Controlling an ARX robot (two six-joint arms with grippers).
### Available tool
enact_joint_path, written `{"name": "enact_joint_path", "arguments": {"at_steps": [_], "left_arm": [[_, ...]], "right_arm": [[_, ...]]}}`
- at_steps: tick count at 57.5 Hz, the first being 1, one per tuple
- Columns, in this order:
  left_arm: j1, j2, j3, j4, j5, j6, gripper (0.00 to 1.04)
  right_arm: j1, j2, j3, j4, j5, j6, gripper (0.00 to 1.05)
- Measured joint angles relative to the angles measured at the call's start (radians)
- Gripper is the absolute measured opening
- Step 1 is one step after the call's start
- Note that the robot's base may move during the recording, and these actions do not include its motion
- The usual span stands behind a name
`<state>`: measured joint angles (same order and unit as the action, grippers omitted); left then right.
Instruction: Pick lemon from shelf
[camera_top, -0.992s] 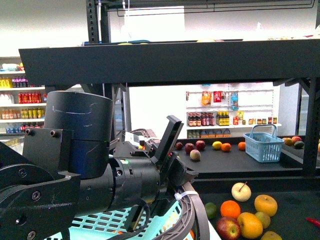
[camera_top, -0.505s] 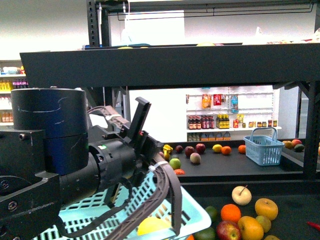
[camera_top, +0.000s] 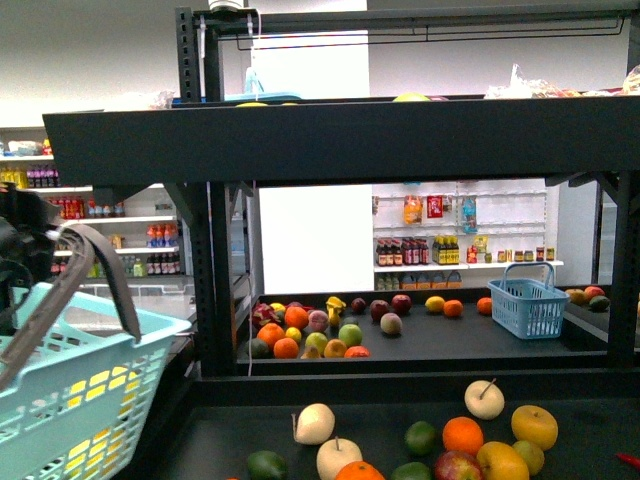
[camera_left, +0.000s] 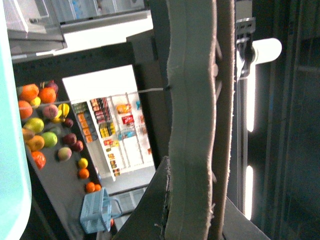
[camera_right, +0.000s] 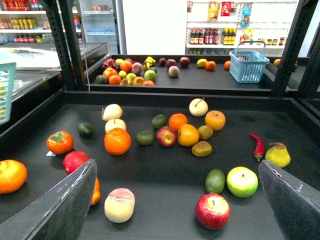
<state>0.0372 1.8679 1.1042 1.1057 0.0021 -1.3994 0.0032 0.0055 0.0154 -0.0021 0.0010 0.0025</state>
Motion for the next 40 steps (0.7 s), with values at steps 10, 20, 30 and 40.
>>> {"name": "enact_joint_path", "arguments": {"at_steps": [10,20,30,40], "left_arm": [[0.097,0.031,0.001,0.074,-0.007,-0.055,0.09],[0.167,0.096,0.002,0.180,-0.003,-0.111,0.09],[0.196,0.169,0.043,0.251,0.014,-0.149,0.09],[0.211,0.232,0.099,0.273,0.029,-0.172,0.09]], "right_arm": [[0.000,0.000,0.000,0.000,0.000,0.000,0.97],[0.000,0.000,0.000,0.000,0.000,0.000,0.97],[0.000,0.000,0.000,0.000,0.000,0.000,0.97],[0.000,0.000,0.000,0.000,0.000,0.000,0.97]]}}
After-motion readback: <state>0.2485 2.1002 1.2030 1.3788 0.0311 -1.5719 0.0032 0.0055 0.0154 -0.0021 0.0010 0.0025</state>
